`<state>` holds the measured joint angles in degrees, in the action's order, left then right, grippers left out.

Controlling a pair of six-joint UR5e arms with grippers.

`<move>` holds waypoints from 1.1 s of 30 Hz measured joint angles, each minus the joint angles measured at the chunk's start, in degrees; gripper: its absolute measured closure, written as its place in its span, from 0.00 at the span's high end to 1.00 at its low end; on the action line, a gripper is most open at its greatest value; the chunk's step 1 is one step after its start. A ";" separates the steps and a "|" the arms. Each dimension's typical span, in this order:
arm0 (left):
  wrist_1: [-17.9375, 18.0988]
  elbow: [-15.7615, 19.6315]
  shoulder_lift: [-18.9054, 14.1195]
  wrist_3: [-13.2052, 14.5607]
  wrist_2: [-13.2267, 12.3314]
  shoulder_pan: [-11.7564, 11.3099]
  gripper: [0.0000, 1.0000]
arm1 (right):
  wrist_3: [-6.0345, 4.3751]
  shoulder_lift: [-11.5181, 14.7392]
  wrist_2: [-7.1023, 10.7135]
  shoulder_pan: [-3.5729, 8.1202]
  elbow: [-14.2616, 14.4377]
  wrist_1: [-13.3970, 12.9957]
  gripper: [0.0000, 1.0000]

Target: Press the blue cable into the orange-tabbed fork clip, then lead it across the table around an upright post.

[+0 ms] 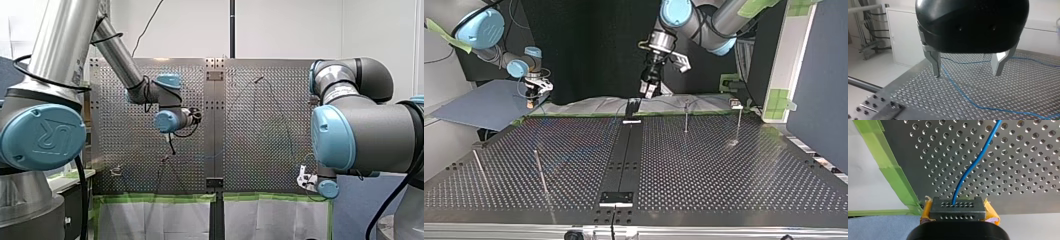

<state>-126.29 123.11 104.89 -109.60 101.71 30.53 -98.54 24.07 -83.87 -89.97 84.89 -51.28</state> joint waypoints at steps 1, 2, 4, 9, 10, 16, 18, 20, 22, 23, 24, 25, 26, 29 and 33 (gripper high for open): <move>0.49 0.45 0.41 0.05 -0.16 -0.15 1.00 | 0.00 0.00 0.00 0.00 -0.01 0.01 0.00; 0.97 0.92 0.84 0.11 -0.27 -0.28 1.00 | 0.02 0.00 0.00 0.00 -0.01 0.01 0.00; 2.00 1.99 1.70 0.32 -0.45 -0.55 1.00 | 0.05 -0.01 0.00 0.00 0.00 0.02 0.00; 3.37 4.60 2.40 0.52 -1.08 -1.11 1.00 | 0.09 -0.02 0.00 0.00 -0.01 0.03 0.00; 3.44 5.08 2.42 0.56 -1.33 -1.17 1.00 | 0.10 -0.01 0.00 0.00 -0.01 0.03 0.00; 3.81 8.01 2.48 1.06 -2.20 -1.36 1.00 | 0.25 -0.02 0.01 0.01 -0.02 0.12 0.00; 4.10 9.18 2.51 1.03 -2.22 -1.50 1.00 | 0.42 -0.02 0.01 0.01 -0.02 0.20 0.00; 4.24 10.17 2.52 1.04 -2.21 -1.71 1.00 | 0.59 -0.02 0.01 -0.02 -0.02 0.29 0.00; 4.32 11.23 2.53 1.13 -2.24 -2.02 1.00 | 0.73 -0.02 0.01 -0.08 -0.02 0.34 0.00; 4.34 11.58 2.53 1.16 -2.24 -2.12 1.00 | 0.77 -0.02 0.01 -0.11 -0.02 0.35 0.00; 4.35 11.94 2.53 1.19 -2.25 -2.22 1.00 | 0.81 -0.02 0.01 -0.12 -0.02 0.36 0.00; 4.36 12.12 2.53 1.20 -2.26 -2.27 1.00 | 0.84 -0.02 0.01 -0.13 -0.02 0.37 0.00; 4.36 12.25 2.54 1.21 -2.26 -2.31 1.00 | 0.85 -0.02 0.01 -0.14 -0.02 0.37 0.00; 4.37 12.43 2.54 1.22 -2.27 -2.35 1.00 | 0.87 -0.02 0.01 -0.15 -0.02 0.38 0.00; 4.37 12.47 2.54 1.23 -2.27 -2.37 1.00 | 0.88 -0.02 0.01 -0.16 -0.02 0.38 0.00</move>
<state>-121.92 135.57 107.43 -108.37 99.44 28.16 -97.66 24.05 -83.86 -90.13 84.86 -50.90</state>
